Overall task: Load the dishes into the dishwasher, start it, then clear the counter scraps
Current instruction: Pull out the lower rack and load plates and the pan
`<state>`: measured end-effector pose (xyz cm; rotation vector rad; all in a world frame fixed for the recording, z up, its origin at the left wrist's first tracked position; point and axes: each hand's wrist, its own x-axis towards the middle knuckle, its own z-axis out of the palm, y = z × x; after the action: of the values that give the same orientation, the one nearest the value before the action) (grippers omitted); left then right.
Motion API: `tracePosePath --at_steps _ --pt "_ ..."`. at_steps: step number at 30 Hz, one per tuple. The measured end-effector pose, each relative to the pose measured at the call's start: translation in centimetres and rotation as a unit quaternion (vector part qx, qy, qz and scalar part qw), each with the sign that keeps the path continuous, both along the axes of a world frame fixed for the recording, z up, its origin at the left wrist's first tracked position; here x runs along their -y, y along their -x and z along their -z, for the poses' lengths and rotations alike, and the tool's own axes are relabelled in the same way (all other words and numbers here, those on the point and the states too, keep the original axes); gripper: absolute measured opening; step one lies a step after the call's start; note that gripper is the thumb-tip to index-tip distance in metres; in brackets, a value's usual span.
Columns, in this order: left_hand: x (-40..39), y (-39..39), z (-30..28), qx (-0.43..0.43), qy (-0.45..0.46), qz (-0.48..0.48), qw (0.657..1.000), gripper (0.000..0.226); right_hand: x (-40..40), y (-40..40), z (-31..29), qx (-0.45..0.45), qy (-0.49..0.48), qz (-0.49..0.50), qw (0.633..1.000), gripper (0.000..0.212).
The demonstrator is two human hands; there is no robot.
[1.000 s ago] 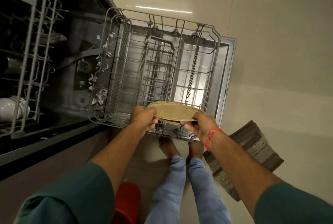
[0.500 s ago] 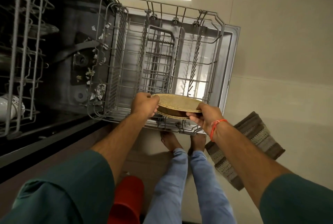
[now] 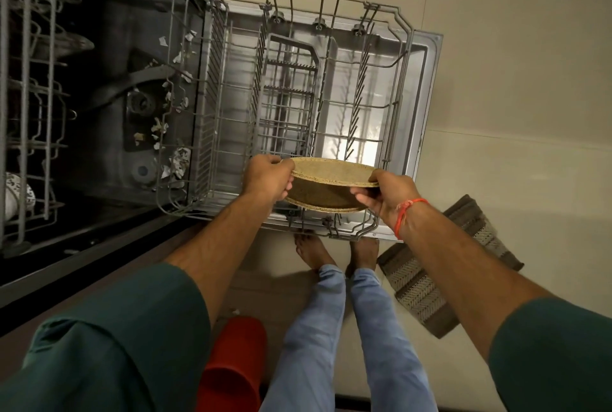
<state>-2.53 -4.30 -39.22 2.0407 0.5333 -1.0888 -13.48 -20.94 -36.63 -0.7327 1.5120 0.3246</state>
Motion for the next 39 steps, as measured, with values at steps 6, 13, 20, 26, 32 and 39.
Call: tracePosePath --at_steps 6,13,20,26,32,39 --pt "0.4 0.3 0.0 0.046 -0.009 -0.004 0.999 0.014 0.3 -0.3 0.0 -0.002 0.006 0.003 1.000 0.018" --pt "0.4 0.6 -0.1 0.085 -0.016 -0.014 0.996 0.017 0.2 -0.7 0.1 0.001 0.000 0.004 1.000 0.018" --pt "0.8 0.4 -0.6 0.104 -0.033 -0.008 0.994 0.013 1.1 -0.7 0.2 -0.010 -0.021 -0.010 1.000 0.015" --pt "0.7 0.2 -0.4 0.086 -0.022 -0.030 0.996 0.012 0.8 -0.6 0.6 -0.004 -0.018 -0.015 1.000 0.015" --pt "0.7 -0.4 0.3 0.024 0.001 -0.040 0.999 0.011 1.2 -0.4 1.3 -0.003 -0.041 -0.015 0.999 0.016" --pt "1.3 -0.8 0.5 -0.026 -0.019 0.015 0.999 0.018 1.5 -0.9 1.9 -0.010 -0.032 -0.039 0.999 0.012"
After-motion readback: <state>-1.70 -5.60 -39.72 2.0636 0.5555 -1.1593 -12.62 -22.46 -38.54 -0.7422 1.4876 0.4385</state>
